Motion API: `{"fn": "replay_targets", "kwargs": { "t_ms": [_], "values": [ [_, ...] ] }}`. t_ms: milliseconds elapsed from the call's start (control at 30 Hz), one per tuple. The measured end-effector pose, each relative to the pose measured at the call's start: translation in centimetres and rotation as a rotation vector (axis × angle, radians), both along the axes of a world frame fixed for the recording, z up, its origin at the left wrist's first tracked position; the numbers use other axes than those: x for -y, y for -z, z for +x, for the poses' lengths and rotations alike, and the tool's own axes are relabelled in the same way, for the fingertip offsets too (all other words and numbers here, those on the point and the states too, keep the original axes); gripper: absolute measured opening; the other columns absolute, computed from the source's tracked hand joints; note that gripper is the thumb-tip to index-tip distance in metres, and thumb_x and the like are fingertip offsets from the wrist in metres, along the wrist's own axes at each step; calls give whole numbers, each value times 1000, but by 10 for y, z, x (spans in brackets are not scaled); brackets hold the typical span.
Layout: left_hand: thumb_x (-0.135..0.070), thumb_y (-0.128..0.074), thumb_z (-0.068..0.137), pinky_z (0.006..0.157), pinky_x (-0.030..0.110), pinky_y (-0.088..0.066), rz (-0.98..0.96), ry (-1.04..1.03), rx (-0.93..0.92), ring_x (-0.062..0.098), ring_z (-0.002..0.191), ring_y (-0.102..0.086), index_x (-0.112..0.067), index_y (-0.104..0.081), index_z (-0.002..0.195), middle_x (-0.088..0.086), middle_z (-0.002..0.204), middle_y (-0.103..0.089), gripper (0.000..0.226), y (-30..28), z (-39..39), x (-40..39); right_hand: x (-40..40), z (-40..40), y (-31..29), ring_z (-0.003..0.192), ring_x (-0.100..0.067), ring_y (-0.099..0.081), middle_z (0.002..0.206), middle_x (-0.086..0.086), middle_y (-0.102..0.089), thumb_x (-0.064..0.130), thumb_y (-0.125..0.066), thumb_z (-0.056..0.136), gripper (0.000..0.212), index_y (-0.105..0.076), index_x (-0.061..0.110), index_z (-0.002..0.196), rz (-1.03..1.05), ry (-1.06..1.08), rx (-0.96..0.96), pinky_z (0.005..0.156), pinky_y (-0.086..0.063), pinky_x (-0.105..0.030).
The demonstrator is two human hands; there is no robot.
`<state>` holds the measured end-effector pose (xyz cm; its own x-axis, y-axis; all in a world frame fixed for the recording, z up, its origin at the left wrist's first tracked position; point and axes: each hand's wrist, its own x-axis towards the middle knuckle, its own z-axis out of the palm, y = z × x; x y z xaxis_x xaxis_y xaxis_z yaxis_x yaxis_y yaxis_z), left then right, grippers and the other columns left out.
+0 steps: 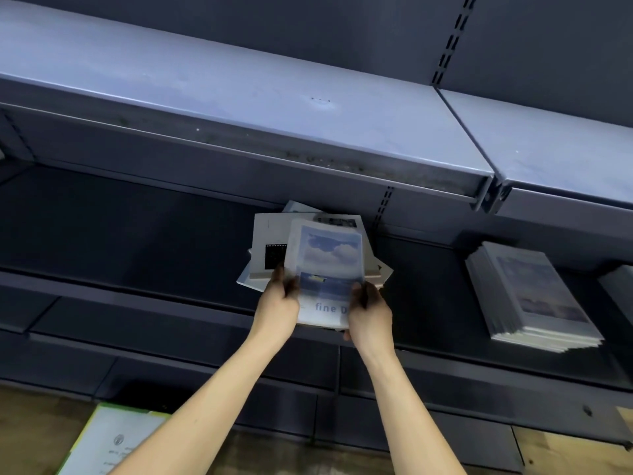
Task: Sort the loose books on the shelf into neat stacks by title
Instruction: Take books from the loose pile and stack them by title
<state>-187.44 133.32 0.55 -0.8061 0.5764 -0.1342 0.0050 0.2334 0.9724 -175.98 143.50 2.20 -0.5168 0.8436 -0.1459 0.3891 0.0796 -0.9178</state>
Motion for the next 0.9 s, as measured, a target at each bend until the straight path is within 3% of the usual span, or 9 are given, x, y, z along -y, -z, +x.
{"fn": "replay_targets", "kwargs": {
  "t_ms": [167, 300, 533, 733, 900],
  "values": [
    [-23, -45, 102, 112, 31, -33, 55, 51, -13, 10, 134, -43, -27, -32, 150, -8, 146, -46, 50, 8, 4, -1, 5, 11, -3, 55, -21, -69, 91, -1, -66, 25, -42, 106, 24, -53, 28, 127, -56, 58, -24, 43, -52, -28],
    [-20, -44, 101, 99, 26, -39, 62, 109, -31, 11, 124, -51, -30, -41, 144, -8, 137, -54, 45, 12, 12, -6, 10, 24, -2, 63, -20, -67, 94, -4, -68, 29, -40, 106, 33, -50, 26, 138, -46, 121, -34, 43, -51, -28],
    [-25, -43, 101, 95, 28, -42, 3, 231, -38, 14, 118, -54, -27, -45, 141, -4, 134, -57, 40, 11, 42, -25, 9, 65, 1, 54, -21, -63, 92, -6, -69, 36, -40, 105, 32, -58, 18, 126, 7, 258, -6, 42, -50, -27],
    [-28, -45, 102, 87, 21, -36, 4, 311, -37, 9, 114, -53, -19, -46, 139, -11, 125, -57, 38, -8, 81, -45, 1, 108, -4, 73, -18, -68, 101, 1, -68, 39, -45, 103, 38, -53, 23, 137, 24, 350, -43, 46, -53, -26],
    [-34, -46, 100, 83, 28, -45, -21, 352, -78, 13, 105, -60, -23, -57, 126, -6, 114, -65, 31, -15, 118, -63, -10, 150, -5, 80, -15, -68, 101, 2, -69, 37, -49, 102, 37, -53, 25, 136, 14, 415, -81, 47, -52, -25]
  ]
}}
